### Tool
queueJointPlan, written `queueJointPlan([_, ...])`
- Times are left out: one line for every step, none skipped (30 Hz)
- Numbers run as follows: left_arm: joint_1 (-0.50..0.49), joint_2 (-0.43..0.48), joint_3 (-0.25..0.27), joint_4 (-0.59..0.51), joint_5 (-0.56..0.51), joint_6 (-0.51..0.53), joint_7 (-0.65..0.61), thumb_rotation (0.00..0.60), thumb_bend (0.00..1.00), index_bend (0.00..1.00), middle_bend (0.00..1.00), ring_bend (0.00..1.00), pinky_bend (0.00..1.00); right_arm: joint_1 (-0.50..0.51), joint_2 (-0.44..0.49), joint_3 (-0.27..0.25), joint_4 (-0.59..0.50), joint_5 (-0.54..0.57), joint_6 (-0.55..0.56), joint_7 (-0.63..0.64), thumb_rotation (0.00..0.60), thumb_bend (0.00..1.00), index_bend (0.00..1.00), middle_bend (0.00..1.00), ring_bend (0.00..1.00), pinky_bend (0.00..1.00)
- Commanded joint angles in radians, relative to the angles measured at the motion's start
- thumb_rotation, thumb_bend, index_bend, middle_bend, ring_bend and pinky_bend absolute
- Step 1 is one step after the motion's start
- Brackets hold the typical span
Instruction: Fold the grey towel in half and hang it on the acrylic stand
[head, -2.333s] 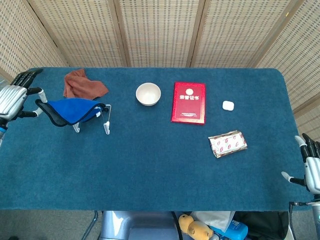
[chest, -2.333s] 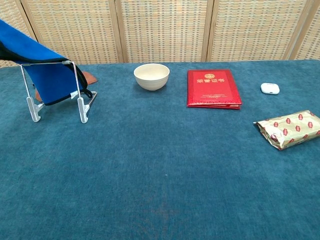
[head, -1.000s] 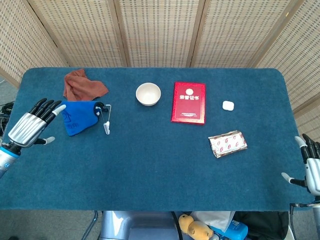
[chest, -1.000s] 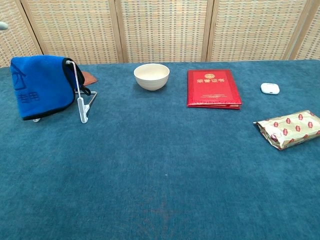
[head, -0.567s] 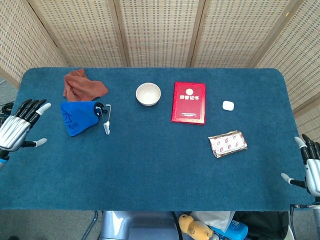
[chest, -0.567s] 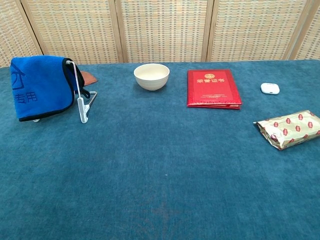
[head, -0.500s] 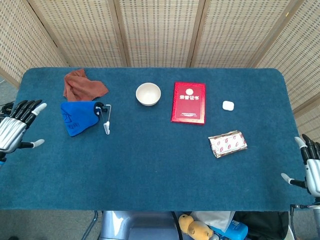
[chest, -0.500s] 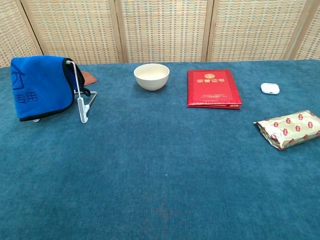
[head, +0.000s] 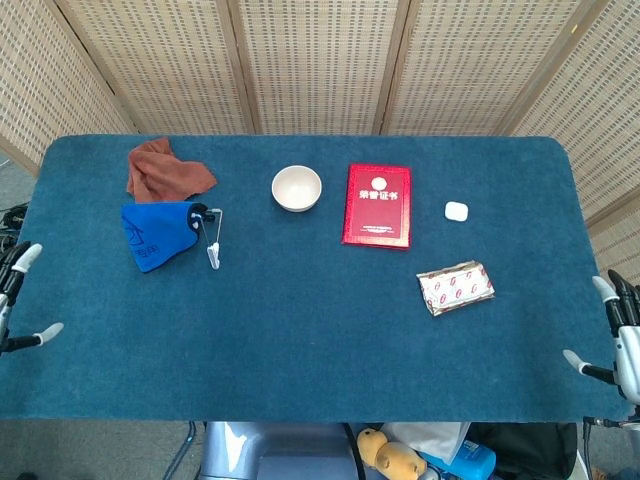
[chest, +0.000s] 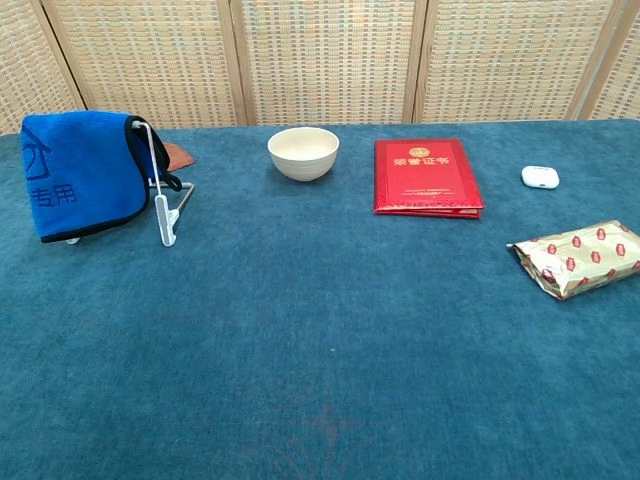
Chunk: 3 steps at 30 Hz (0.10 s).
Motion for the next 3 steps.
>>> queueJointPlan([0.049,0.022,-0.001,-0.064,0.001,0.05,0.071,0.6,0.13,0.0,0.0,0.0,0.0,-0.01,0.0,-0.001,-0.002,-0.01,0.017,0.002,0.6,0.0,0.0,0.0,0.0,0.0])
queueJointPlan([0.051,0.023,-0.003,-0.068,0.004,0.05,0.074,0.6,0.13,0.0,0.0,0.0,0.0,-0.012,0.001,-0.002,-0.002,-0.013,0.022,0.003,0.6,0.0,0.0,0.0,0.0,0.0])
queueJointPlan([0.053,0.023,-0.006,-0.07,0.005,0.05,0.076,0.6,0.13,0.0,0.0,0.0,0.0,-0.016,0.002,-0.002,-0.002,-0.016,0.028,0.004,0.6,0.0,0.0,0.0,0.0,0.0])
